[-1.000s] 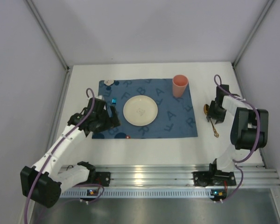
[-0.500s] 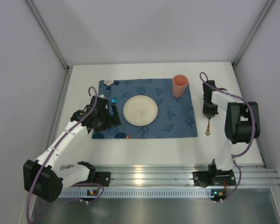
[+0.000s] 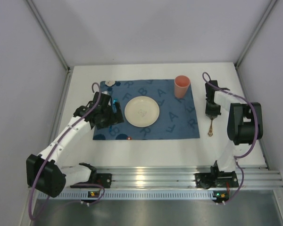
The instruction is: Set the dinner table for one person
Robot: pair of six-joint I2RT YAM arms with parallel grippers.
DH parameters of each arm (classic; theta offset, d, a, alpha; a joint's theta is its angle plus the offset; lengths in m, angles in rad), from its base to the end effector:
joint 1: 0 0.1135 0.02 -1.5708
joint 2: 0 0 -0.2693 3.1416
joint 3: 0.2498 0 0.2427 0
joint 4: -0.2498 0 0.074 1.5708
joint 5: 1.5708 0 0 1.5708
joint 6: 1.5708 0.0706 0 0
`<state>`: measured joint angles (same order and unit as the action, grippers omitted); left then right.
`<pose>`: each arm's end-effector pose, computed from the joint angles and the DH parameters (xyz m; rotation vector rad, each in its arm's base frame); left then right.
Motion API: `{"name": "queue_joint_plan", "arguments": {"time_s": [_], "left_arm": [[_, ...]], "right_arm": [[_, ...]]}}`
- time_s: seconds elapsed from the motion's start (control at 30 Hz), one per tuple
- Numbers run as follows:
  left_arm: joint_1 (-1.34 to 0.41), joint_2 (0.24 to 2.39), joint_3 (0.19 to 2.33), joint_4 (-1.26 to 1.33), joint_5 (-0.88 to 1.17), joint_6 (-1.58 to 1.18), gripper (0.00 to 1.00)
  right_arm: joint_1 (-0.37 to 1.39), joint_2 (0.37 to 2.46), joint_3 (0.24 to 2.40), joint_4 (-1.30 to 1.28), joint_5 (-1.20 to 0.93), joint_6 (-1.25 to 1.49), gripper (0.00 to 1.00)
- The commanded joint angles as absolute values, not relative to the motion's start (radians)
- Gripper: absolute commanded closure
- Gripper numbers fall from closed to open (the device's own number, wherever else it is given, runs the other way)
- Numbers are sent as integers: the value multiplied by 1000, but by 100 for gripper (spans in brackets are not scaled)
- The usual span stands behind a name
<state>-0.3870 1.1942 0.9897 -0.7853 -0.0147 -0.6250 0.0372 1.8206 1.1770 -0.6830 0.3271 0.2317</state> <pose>0.2252 -0.0907 0.2541 -0.3147 2.5841 -0.3605 0.3454 -0.0098 0.1446 0.3316 2.8092 -0.4160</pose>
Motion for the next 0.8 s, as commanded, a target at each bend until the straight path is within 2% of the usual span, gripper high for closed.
{"name": "queue_joint_plan", "arguments": {"time_s": [0.0,0.37,0.57,0.77], "left_arm": [[-390,1210,1043,-764,-6,-600,2],[-390,1262,1101,-762,-5,-581,2],[-396,1264,1117,-775,-5,-581,2],[-397,1244,1121,-801,-28,-581,2]], "right_arm": [[41,1738,1285,-739,330,239,100],[101,1520,1436,-865,178,316,100],[348,1422,1448,-839,190,373,100],[492,1433,1399,-787,147,448,100]]}}
